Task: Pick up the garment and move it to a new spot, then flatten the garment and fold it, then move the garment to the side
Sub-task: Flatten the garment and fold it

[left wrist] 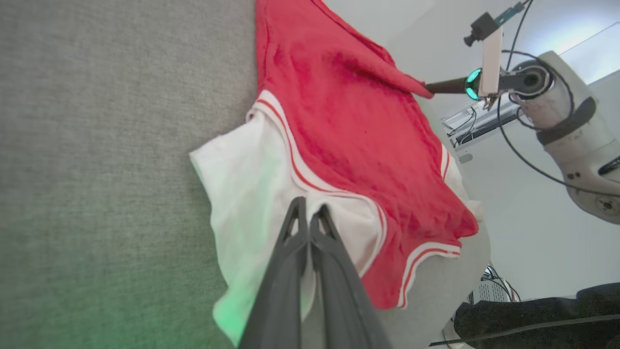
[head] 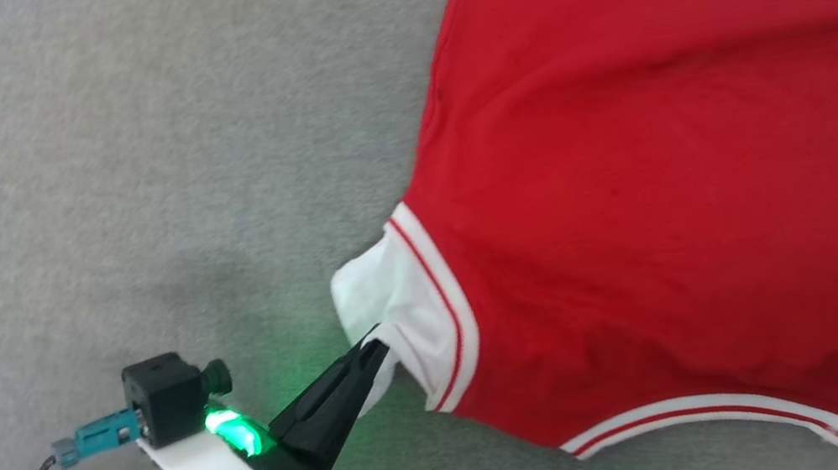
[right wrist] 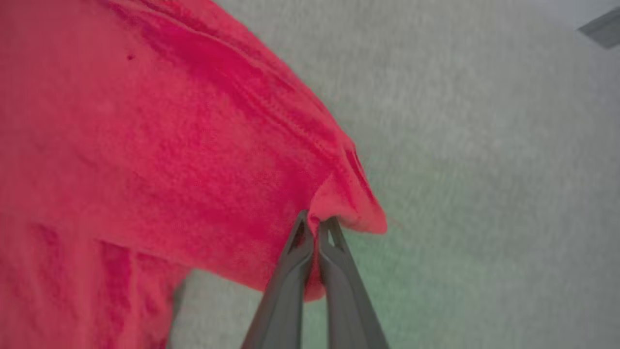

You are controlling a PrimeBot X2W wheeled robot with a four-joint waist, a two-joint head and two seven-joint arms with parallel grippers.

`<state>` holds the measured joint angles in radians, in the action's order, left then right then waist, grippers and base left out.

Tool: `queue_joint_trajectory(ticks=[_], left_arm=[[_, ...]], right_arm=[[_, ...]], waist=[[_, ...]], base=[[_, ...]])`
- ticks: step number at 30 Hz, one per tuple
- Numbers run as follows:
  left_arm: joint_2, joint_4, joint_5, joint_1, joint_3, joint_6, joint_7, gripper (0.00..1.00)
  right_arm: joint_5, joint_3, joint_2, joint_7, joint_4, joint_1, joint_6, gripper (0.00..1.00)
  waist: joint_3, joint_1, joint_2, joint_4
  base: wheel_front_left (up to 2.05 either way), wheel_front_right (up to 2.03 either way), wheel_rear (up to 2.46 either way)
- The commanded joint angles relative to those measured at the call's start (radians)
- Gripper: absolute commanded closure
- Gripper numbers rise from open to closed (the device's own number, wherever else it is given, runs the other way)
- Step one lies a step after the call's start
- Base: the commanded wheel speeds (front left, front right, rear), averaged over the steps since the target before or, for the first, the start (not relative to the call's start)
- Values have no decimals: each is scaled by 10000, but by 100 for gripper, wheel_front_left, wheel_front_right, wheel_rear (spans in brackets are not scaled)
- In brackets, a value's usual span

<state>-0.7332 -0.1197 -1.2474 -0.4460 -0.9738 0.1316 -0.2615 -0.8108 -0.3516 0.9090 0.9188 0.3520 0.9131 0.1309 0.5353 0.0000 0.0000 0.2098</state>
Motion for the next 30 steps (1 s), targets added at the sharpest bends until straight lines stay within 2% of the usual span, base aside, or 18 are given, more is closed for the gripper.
queue_joint_trajectory(ticks=[1, 6, 10, 14, 17, 18, 20, 21, 25, 30], left_arm=[[-107, -34, -29, 170, 61, -21, -49, 100], [-408, 54, -223, 266, 149, -21, -47, 100], [-545, 168, -363, 341, 275, -22, -47, 100], [-583, 315, -449, 500, 486, -22, -48, 100], [-586, 369, -511, 711, 641, -22, -48, 100], [-586, 369, -511, 711, 641, -22, -48, 100], [-588, 393, -540, 943, 824, -22, -48, 100], [-588, 393, -540, 943, 824, -22, -48, 100], [-617, 413, -522, 1166, 990, -22, -48, 100], [-652, 421, -532, 1312, 1136, -22, -48, 100]], right_arm=[[-439, -27, 230, -138, -533, -808, -3, 100], [-1375, 284, 695, -522, -2003, -3080, -3, 100], [-2069, 724, 704, -597, -3158, -5089, -1, 100], [-2233, 1159, 627, -556, -4184, -7089, -1, 100], [-2052, 1361, 248, -498, -4911, -8458, -1, 100], [-2052, 1361, 248, -498, -4911, -8458, -1, 100], [-1800, 1352, -311, -455, -5529, -9546, -1, 100], [-1800, 1352, -311, -455, -5529, -9546, -1, 100], [-1307, 1520, -1037, -440, -6145, -10450, -1, 100], [-887, 1857, -1580, -317, -6677, -10709, -1, 100]], waist=[[-420, 0, 0, -487], [-679, 0, 0, -919], [-920, 0, 0, -1159], [-1140, 0, 0, -1329], [-1287, 0, 0, -1443], [-1287, 0, 0, -1443], [-1379, 0, 0, -1544], [-1379, 0, 0, -1544], [-1413, 0, 0, -1674], [-1440, 0, 0, -1837]], base=[[0, 0, 0], [0, 0, 0], [0, 0, 0], [0, 0, 0], [0, 0, 0], [0, 0, 0], [0, 0, 0], [0, 0, 0], [0, 0, 0], [0, 0, 0]])
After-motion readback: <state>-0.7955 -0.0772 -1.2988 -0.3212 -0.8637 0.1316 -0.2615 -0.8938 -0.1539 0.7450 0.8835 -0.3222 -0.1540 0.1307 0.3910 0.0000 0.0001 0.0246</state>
